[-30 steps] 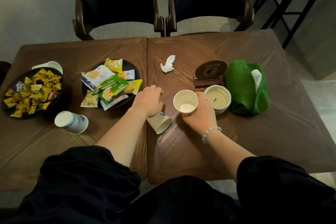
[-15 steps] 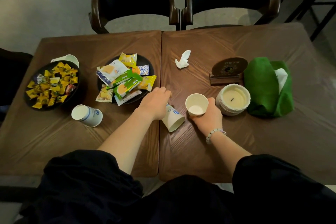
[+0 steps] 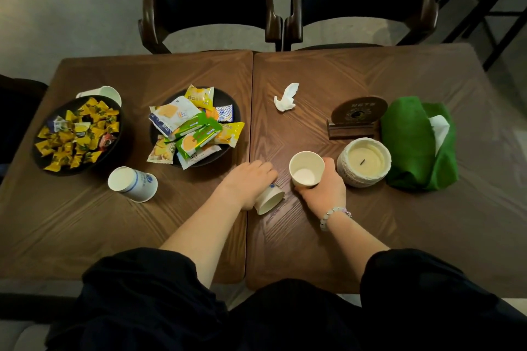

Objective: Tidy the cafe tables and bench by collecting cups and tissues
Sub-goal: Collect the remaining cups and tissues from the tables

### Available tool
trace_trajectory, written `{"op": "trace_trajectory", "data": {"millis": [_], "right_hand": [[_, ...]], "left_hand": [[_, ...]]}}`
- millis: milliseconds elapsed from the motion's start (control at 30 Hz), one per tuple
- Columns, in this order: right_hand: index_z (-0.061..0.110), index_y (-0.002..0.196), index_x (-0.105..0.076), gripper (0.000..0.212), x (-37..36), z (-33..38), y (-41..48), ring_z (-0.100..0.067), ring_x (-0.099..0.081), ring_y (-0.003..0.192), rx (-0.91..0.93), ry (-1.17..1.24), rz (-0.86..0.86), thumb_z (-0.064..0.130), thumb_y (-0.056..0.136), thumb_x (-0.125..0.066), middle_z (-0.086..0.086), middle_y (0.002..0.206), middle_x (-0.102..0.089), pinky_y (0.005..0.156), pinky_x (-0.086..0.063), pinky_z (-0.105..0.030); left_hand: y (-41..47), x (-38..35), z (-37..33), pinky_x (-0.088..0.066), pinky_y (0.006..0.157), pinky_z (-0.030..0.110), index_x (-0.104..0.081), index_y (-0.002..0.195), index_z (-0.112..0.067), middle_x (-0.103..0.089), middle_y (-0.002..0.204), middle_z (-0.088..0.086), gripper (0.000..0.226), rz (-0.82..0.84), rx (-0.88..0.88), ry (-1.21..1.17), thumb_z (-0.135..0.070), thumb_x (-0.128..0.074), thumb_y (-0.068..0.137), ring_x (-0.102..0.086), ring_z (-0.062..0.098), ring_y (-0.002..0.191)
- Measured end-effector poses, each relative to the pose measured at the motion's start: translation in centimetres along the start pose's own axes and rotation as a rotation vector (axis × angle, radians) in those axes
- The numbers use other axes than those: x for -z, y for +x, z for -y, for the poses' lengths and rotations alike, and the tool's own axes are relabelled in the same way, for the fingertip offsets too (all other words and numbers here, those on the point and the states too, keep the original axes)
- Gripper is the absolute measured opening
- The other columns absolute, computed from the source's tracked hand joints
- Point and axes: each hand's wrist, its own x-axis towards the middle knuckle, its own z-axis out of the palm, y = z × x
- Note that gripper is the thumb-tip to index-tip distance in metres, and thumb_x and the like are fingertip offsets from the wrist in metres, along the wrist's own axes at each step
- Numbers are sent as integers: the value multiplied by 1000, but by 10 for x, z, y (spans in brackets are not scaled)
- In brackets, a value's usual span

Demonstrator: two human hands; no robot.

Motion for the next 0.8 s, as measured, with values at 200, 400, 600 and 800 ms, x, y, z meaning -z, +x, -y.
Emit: {"op": "trace_trajectory", "data": {"millis": [200,400,600,800], "right_hand": [[10,118,-41,58,0,1,-1,-28,-59,101,2,2,-1,28,75,-76,-9,109,-62,80,-44,-34],[11,117,-41,58,-1,-1,0,-28,-59,101,1,-4,4,28,75,-76,-9,108,-62,79,-44,-33],[13,119,-40,60,-2,2,0,-28,-58,103,-1,3,23,29,75,-76,-8,112,-61,79,-43,-32],[13,120,-39,61,-5,7,1,-28,-59,103,-7,-15,32,24,73,-77,-9,112,-61,83,-47,-38]], "left_hand": [[-1,-2,-2,-41,91,31,-38,128,-14,-45,129,6,55,-16,48,-33,-6,-63,79,-45,25,116],[-9,-2,15,-44,87,36,-41,130,-23,-47,125,2,67,-56,211,-454,-26,-74,72,-49,25,114],[-19,8,14,-34,80,25,-46,117,-19,-46,111,-6,63,-433,474,-1002,-32,-81,67,-45,11,99],[-10,16,8,-35,81,17,-48,120,-17,-49,107,-12,73,-722,479,-1168,-25,-87,59,-48,6,100]]}}
